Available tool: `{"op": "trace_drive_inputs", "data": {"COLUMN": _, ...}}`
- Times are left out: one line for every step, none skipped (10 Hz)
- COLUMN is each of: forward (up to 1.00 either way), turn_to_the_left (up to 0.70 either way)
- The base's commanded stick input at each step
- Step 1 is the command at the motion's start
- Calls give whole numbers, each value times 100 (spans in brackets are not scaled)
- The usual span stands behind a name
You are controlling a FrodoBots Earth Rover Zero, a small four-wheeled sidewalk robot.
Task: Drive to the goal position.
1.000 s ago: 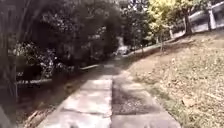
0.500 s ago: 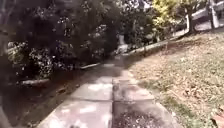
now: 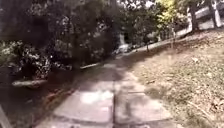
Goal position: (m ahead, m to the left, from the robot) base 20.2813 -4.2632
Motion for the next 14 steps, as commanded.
{"op": "trace_drive_inputs", "data": {"forward": 98, "turn_to_the_left": 0}}
{"op": "trace_drive_inputs", "data": {"forward": 99, "turn_to_the_left": 0}}
{"op": "trace_drive_inputs", "data": {"forward": 99, "turn_to_the_left": 0}}
{"op": "trace_drive_inputs", "data": {"forward": 100, "turn_to_the_left": 0}}
{"op": "trace_drive_inputs", "data": {"forward": 100, "turn_to_the_left": 0}}
{"op": "trace_drive_inputs", "data": {"forward": 100, "turn_to_the_left": 0}}
{"op": "trace_drive_inputs", "data": {"forward": 100, "turn_to_the_left": 0}}
{"op": "trace_drive_inputs", "data": {"forward": 100, "turn_to_the_left": 0}}
{"op": "trace_drive_inputs", "data": {"forward": 100, "turn_to_the_left": 0}}
{"op": "trace_drive_inputs", "data": {"forward": 100, "turn_to_the_left": 0}}
{"op": "trace_drive_inputs", "data": {"forward": 100, "turn_to_the_left": 0}}
{"op": "trace_drive_inputs", "data": {"forward": 100, "turn_to_the_left": 0}}
{"op": "trace_drive_inputs", "data": {"forward": 100, "turn_to_the_left": -27}}
{"op": "trace_drive_inputs", "data": {"forward": 100, "turn_to_the_left": -40}}
